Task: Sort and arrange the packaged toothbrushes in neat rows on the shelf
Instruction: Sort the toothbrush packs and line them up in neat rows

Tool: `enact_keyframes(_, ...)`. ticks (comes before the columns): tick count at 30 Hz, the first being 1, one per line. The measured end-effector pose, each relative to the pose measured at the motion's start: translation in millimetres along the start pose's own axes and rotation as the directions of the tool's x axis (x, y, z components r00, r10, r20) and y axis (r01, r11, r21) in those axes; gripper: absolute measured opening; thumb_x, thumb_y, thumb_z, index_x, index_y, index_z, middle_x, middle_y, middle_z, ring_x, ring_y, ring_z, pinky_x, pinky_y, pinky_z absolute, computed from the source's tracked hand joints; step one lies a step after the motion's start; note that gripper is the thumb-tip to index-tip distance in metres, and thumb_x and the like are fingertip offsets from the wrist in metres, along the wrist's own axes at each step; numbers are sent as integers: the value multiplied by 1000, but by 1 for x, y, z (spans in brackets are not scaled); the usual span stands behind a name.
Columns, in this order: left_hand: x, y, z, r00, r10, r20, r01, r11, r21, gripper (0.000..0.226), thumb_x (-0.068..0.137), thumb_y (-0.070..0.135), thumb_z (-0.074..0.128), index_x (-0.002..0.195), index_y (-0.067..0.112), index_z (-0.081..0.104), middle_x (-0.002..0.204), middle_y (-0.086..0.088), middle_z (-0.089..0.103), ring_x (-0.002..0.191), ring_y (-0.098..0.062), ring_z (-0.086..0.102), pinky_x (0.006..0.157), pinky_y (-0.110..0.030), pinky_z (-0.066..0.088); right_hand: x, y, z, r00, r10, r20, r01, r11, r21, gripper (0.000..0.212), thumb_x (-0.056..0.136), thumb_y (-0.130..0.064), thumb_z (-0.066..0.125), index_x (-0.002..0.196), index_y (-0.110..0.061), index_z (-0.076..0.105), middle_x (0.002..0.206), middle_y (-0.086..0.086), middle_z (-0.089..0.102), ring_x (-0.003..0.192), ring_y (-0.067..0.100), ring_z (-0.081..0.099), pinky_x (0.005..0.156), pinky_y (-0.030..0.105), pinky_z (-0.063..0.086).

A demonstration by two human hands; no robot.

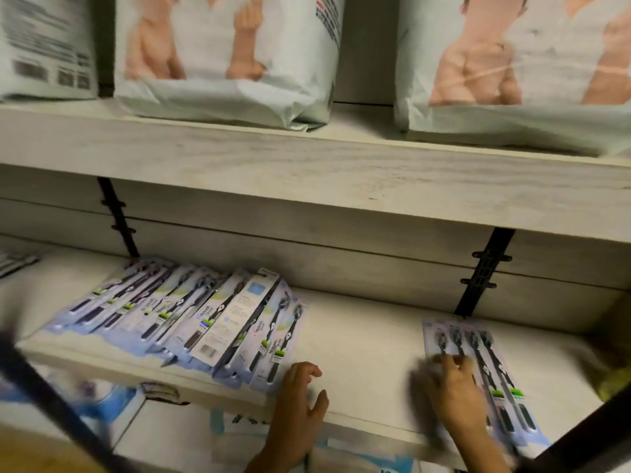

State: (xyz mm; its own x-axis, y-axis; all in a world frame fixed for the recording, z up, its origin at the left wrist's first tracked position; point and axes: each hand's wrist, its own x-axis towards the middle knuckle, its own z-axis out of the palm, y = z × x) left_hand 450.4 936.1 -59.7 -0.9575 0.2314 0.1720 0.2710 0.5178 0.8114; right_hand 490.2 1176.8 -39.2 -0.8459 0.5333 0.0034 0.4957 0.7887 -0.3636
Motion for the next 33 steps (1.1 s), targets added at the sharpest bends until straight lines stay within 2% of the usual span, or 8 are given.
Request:
enact_keyframes(3,4,-15,-15,998,46,-43,-40,991,128,24,87,13,58,104,29,51,109,17,48,106,-1,45,84,2,29,-11,-21,9,997,-72,13,71,994,87,35,91,-27,56,125,-19,51,130,8,37,97,25,60,77,32,49)
enact_keyframes(5,12,-26,-26,994,73,-81,-43,944,326,25,90,20,53,116,21,54,118,10,50,113,-6,44,93,-8,29,-18,-36,12,994,-108,21,105,989,108,33,90,-28,58,123,-21,52,130,5,38,94,25,62,74,32,47)
enact_keyframes(9,39,-40,-44,998,-13,67,-37,726,686,45,96,41,36,132,15,40,132,-2,45,122,-17,38,102,-30,32,-33,-72,18,982,-178,67,168,977,129,31,91,-30,55,121,-26,51,129,-3,39,88,19,62,73,29,45)
enact_keyframes(15,62,-56,-45,974,-51,221,-171,474,864,58,96,49,31,131,4,39,132,-12,43,122,-27,35,104,-39,27,-48,-113,29,970,-228,88,210,962,172,28,92,-34,52,120,-32,49,129,-10,36,74,7,48,71,22,36)
enact_keyframes(20,65,-58,-46,977,-43,209,-161,492,855,55,97,45,29,132,5,40,133,-12,41,122,-27,33,103,-39,25,-54,-126,36,961,-235,146,211,964,161,28,92,-36,51,120,-33,48,130,-11,35,86,13,59,80,26,44)
enact_keyframes(26,70,-63,-55,981,-52,185,-133,508,851,52,97,45,27,131,9,41,134,-9,41,124,-25,33,106,-38,24,-49,-129,37,949,-264,174,234,957,172,28,92,-37,52,120,-34,48,131,-12,34,79,7,51,80,23,43)
enact_keyframes(30,68,-63,-58,987,-10,158,-124,574,809,49,96,46,26,130,15,41,132,-6,43,122,-21,34,106,-35,25,-45,-134,41,952,-257,168,200,935,294,22,92,-35,54,114,-33,53,124,-12,42,73,5,51,82,23,43)
enact_keyframes(33,63,-54,-58,989,43,141,-136,637,759,47,96,48,23,128,19,42,127,-2,46,118,-18,38,102,-34,28,-41,-139,46,966,-185,183,82,883,461,13,93,-32,54,106,-32,55,120,-8,51,80,7,57,85,21,46)
